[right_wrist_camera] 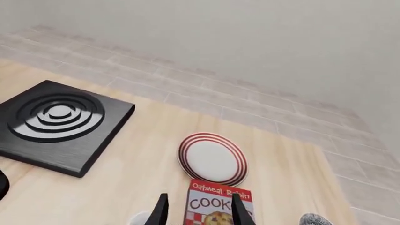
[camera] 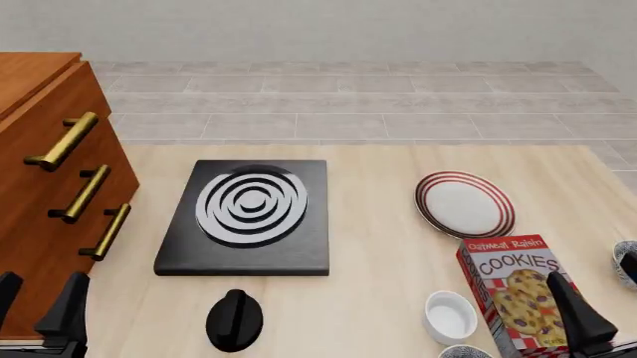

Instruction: Pick the akita bowl next to the ramekin and place it on the plate.

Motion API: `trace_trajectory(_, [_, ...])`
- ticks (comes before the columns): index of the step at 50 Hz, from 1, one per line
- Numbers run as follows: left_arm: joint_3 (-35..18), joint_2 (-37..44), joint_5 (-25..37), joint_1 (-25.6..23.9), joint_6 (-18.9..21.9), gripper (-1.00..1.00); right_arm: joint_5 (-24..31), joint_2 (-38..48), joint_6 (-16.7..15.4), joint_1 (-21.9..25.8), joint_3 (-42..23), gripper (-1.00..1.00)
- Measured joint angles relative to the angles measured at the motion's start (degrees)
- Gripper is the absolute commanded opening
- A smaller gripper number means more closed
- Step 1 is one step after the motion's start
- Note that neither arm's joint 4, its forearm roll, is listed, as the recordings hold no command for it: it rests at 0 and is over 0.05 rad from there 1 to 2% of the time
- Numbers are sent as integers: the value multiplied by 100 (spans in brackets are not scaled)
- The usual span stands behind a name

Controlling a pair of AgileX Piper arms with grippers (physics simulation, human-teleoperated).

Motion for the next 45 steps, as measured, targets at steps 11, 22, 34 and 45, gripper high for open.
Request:
trace_trajectory(11, [3, 0, -5, -18, -49, 100, 216, 202, -68, 173, -262, 100])
trace_trajectory(22, [4, 0, -4, -32, -95, 100, 497, 481, -64, 306, -533, 100])
trace_trajectory(34, [6, 0, -5, -43, -121, 100, 765, 676, -53, 406, -761, 100])
trace_trajectory(45, [9, 0, -17, -33, -148, 100, 1004, 766, -73, 560, -842, 100])
